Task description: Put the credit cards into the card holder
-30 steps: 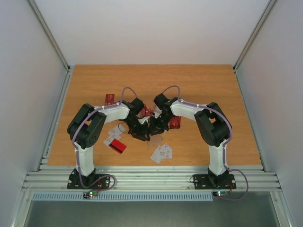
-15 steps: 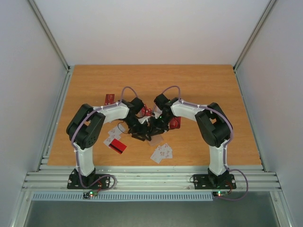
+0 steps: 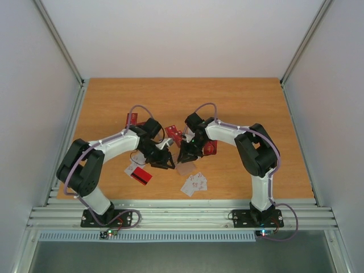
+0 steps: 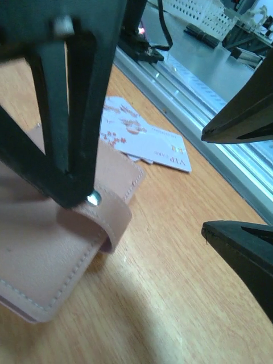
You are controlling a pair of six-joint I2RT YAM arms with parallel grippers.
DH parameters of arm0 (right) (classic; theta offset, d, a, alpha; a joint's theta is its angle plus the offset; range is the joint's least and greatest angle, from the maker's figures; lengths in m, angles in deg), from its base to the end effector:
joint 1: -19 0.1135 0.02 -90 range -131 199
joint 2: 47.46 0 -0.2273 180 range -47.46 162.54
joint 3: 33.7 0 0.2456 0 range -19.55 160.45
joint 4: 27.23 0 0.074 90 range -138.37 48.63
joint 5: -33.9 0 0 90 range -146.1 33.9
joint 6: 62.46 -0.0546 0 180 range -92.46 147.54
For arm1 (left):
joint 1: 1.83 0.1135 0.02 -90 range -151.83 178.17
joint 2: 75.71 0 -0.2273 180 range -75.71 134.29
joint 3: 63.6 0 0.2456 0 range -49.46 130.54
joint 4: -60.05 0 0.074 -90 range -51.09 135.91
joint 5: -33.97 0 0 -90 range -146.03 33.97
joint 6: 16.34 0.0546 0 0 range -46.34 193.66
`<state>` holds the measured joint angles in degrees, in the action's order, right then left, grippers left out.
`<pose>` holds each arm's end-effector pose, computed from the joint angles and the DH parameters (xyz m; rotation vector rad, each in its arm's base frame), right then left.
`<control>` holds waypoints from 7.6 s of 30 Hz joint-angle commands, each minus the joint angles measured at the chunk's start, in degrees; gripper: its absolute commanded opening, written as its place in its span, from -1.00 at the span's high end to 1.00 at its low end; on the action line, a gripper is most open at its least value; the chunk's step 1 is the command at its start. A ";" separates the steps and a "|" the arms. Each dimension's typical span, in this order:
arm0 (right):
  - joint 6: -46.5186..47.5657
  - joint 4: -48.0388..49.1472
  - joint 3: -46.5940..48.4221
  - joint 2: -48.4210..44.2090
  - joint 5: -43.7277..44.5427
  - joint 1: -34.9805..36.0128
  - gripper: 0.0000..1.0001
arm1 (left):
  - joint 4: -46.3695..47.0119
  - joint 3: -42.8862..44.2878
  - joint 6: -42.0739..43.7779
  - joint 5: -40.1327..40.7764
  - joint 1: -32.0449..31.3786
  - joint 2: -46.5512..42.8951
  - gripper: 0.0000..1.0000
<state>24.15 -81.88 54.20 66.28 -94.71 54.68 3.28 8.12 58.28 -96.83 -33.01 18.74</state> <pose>0.2659 0.2329 0.0995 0.8839 -2.7508 -1.0338 0.2255 -0.1782 0.1318 -0.4844 -2.7878 1.0688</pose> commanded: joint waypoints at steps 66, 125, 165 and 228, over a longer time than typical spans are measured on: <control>7.27 -2.81 -2.49 -4.72 2.44 -1.94 0.53 | 8.20 6.59 -8.57 7.07 -3.42 12.85 0.51; 4.71 -0.27 -10.29 -6.39 3.63 -4.06 0.47 | 17.59 -4.10 -16.60 12.27 -3.80 1.18 0.33; 5.65 -1.50 -4.86 -1.42 4.16 -4.09 0.24 | 18.13 0.04 -12.25 8.45 -3.71 9.06 0.37; 0.05 4.55 -6.60 2.10 0.65 -4.06 0.36 | 13.96 8.70 -9.20 3.93 -7.63 16.55 0.28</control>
<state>24.45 -82.97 48.34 64.31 -93.79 49.04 11.82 15.42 48.51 -88.72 -37.56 32.42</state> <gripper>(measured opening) 0.320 0.335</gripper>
